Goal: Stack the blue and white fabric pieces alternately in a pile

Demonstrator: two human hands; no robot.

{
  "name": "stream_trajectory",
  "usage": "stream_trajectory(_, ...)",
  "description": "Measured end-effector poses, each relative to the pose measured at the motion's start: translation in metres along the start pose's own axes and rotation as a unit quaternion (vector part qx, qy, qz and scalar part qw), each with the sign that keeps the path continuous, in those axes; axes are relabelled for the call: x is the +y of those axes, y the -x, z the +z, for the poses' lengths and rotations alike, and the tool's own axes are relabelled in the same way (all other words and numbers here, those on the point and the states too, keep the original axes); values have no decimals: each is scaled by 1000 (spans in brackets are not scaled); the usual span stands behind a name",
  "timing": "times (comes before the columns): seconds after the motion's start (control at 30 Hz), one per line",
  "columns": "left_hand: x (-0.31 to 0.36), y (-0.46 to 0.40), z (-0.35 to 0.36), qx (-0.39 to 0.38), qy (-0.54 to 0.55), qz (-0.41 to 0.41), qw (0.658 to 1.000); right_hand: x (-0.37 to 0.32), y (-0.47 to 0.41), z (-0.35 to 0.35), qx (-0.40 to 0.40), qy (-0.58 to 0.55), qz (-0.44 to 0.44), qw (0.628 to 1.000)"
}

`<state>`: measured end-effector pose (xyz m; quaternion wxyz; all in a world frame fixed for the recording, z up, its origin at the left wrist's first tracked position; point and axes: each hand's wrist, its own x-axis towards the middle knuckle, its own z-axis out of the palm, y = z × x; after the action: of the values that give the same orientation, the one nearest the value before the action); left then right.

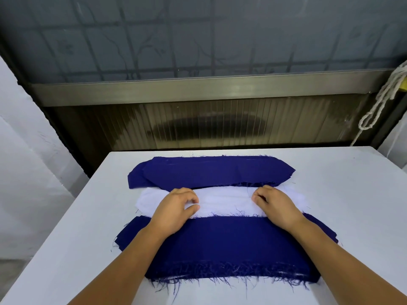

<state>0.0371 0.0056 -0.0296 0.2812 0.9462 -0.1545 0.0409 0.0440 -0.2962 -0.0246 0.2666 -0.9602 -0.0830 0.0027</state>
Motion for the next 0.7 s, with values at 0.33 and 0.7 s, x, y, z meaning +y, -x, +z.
stream_trajectory(0.33,10,6,2,76,-126,68,987,-2,9,6,102,77,-74,989)
stream_trajectory(0.7,10,6,2,37,-115,38,992,-7,10,7,104,110,-44,987)
